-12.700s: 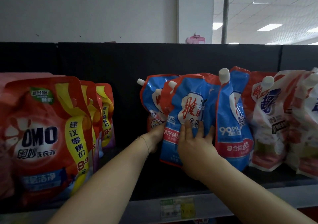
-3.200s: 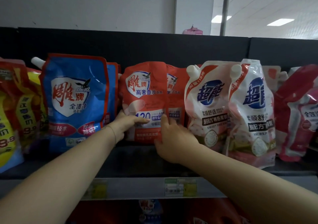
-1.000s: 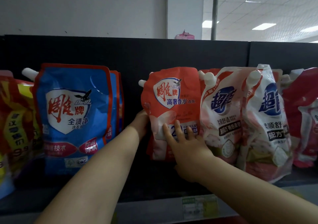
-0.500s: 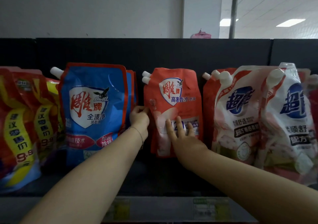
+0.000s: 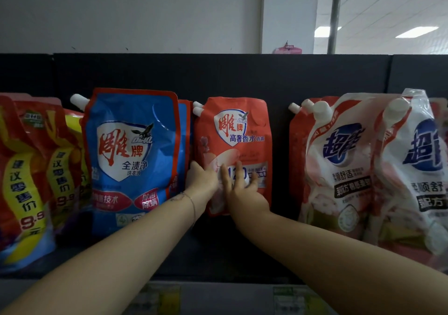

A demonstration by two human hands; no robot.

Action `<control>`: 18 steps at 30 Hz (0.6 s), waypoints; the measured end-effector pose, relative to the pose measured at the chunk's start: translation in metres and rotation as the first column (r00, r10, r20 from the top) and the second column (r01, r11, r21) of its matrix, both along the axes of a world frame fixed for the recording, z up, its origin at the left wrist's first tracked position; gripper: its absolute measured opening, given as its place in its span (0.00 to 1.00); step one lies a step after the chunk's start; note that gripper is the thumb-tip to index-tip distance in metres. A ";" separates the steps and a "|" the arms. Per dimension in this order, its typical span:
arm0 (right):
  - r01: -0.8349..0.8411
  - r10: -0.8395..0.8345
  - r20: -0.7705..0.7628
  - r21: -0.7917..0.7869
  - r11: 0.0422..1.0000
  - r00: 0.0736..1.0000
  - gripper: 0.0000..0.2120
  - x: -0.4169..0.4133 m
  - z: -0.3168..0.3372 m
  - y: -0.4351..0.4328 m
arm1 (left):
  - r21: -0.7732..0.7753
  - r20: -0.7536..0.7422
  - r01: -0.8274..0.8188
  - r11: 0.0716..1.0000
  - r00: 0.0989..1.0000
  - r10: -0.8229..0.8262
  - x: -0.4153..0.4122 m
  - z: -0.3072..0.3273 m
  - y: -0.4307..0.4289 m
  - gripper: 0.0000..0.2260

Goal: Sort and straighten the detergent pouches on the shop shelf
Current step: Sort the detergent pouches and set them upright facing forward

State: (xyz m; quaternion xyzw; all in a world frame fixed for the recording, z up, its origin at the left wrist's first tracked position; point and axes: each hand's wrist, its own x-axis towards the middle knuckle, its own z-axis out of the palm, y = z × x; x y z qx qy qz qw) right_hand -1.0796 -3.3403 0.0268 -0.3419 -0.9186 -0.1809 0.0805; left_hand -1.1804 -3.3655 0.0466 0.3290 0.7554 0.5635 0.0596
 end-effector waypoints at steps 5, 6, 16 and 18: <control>0.008 -0.012 0.041 0.094 0.996 0.999 0.29 -0.013 0.011 0.002 | -0.341 -0.726 -0.128 0.931 0.665 -0.174 0.017 -0.014 -0.022 0.44; 0.031 -0.036 0.050 0.100 0.994 0.998 0.28 -0.010 0.015 -0.002 | -0.367 -0.780 -0.156 0.917 0.589 -0.212 0.018 -0.016 -0.023 0.43; -0.044 0.021 0.148 0.160 0.986 0.989 0.32 -0.001 0.004 0.014 | -0.422 -0.849 -0.326 0.846 0.468 -0.243 0.003 -0.020 -0.011 0.37; -0.045 0.042 0.051 0.062 0.997 0.998 0.34 0.005 0.006 0.005 | -0.437 -0.845 -0.339 0.833 0.472 -0.251 0.002 -0.014 -0.008 0.32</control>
